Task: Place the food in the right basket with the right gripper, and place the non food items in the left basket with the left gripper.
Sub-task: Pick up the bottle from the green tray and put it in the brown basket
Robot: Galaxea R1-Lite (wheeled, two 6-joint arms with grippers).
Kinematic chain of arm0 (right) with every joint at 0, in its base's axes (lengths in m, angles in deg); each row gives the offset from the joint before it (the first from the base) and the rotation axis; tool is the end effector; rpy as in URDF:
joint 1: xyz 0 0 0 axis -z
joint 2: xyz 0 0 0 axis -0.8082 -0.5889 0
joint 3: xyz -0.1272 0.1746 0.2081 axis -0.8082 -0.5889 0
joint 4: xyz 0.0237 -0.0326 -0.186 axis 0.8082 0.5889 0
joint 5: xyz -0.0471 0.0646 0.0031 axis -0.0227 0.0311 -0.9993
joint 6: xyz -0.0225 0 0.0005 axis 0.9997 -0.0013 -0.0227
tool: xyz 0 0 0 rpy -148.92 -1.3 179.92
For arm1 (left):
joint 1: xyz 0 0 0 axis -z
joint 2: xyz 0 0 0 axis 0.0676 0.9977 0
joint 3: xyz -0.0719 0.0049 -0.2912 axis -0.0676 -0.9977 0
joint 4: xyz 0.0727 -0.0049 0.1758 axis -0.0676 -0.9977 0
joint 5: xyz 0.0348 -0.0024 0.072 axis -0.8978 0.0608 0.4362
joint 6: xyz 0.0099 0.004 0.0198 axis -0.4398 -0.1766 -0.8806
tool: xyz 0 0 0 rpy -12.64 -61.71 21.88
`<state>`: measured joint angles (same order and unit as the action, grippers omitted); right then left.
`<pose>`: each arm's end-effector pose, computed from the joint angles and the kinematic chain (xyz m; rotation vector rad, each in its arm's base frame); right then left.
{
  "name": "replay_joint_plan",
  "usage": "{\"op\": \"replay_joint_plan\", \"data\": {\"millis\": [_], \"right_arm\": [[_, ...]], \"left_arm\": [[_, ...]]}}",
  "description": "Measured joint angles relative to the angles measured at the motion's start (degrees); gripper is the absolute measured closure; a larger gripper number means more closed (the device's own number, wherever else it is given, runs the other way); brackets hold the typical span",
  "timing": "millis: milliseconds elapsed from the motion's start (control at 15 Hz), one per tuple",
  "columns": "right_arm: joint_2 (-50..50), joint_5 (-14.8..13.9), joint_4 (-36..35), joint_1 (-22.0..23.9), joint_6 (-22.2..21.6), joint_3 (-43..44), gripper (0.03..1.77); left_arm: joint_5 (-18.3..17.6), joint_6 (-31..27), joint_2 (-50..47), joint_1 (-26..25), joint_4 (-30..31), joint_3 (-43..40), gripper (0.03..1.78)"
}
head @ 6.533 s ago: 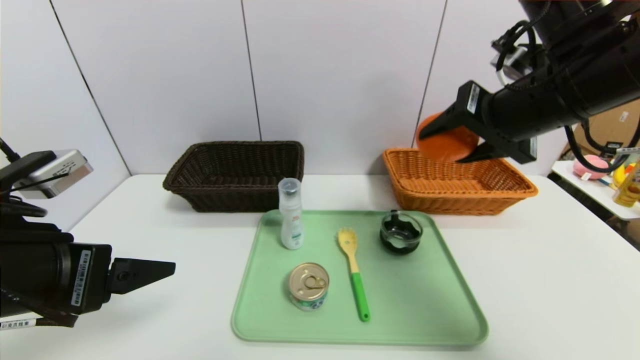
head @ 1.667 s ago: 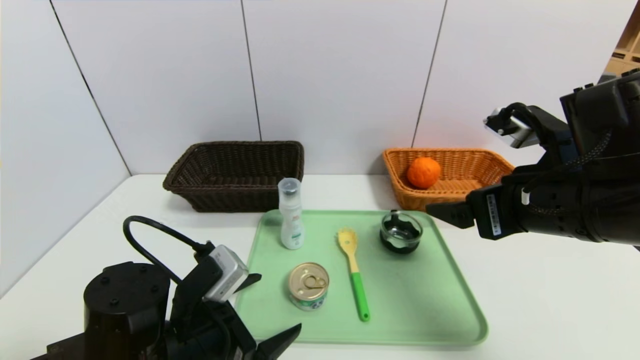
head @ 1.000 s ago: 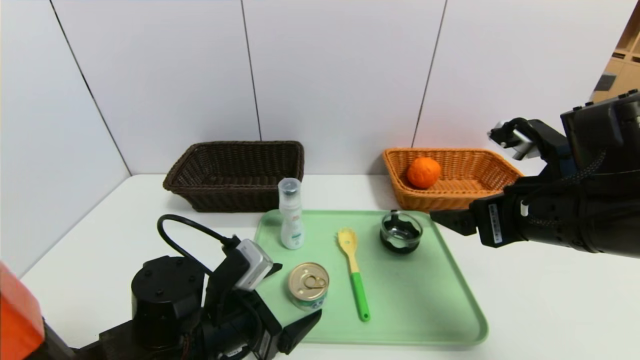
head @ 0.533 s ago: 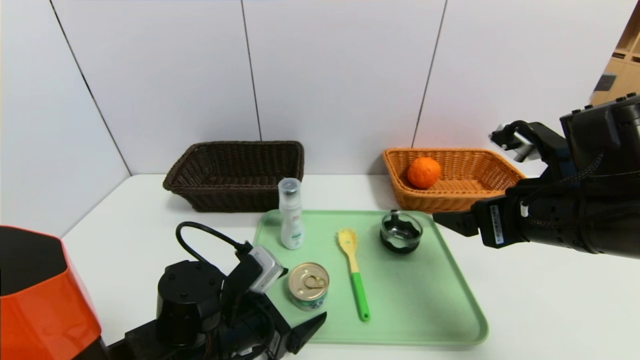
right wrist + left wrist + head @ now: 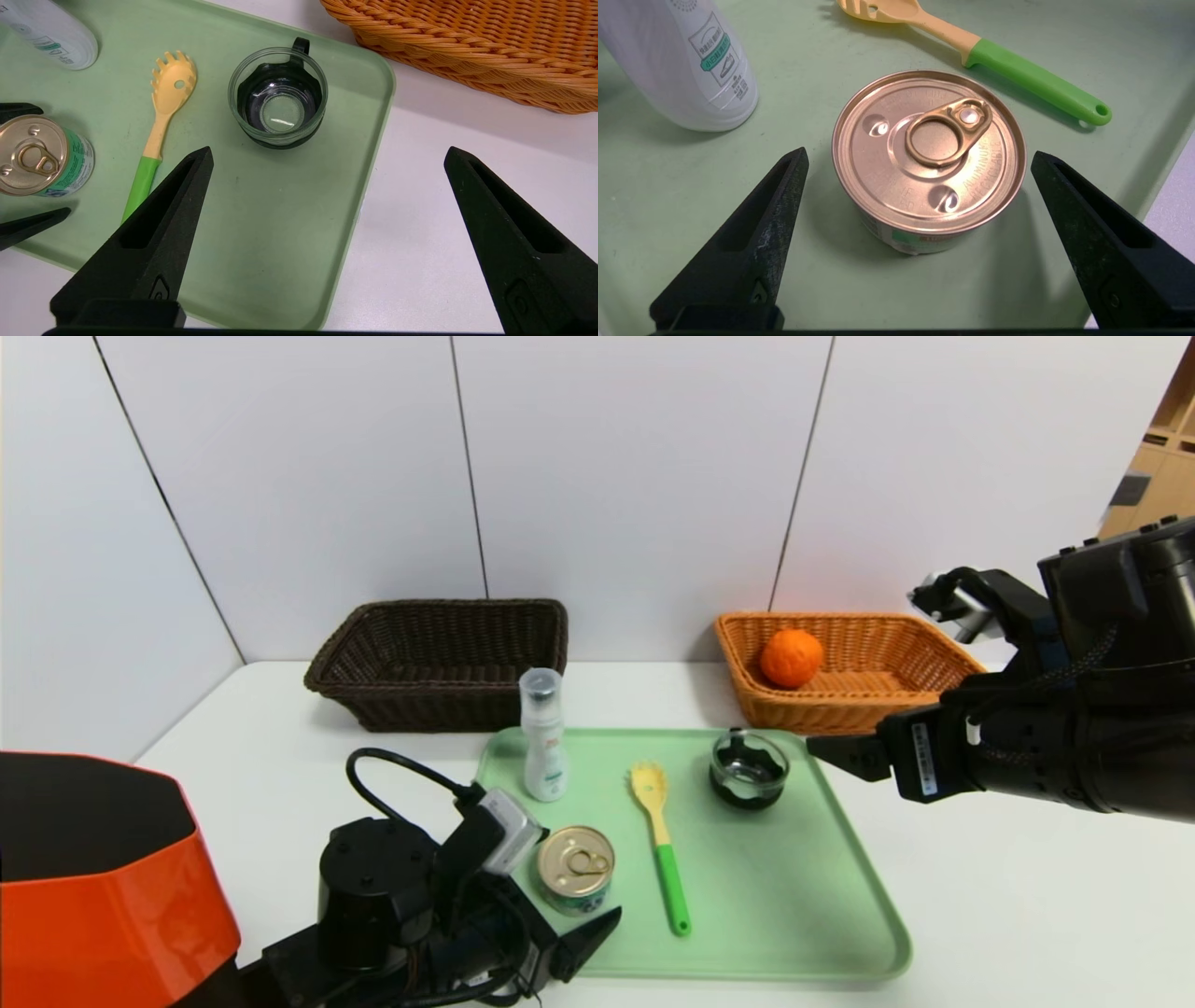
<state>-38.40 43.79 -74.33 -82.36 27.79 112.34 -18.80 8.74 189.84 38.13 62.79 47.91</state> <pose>0.2082 0.1082 0.2275 -0.1105 0.5742 0.2863 0.1993 -0.1831 0.0648 0.1081 0.2453 -0.8526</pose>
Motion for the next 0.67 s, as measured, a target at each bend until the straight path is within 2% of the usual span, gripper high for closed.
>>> {"op": "replay_joint_plan", "data": {"millis": [667], "right_arm": [[0.24, -0.02, 0.0, 0.0, 0.0, -0.52, 0.09]], "left_arm": [[0.33, -0.37, 1.07, 0.29, -0.05, 1.73, 0.12]]}}
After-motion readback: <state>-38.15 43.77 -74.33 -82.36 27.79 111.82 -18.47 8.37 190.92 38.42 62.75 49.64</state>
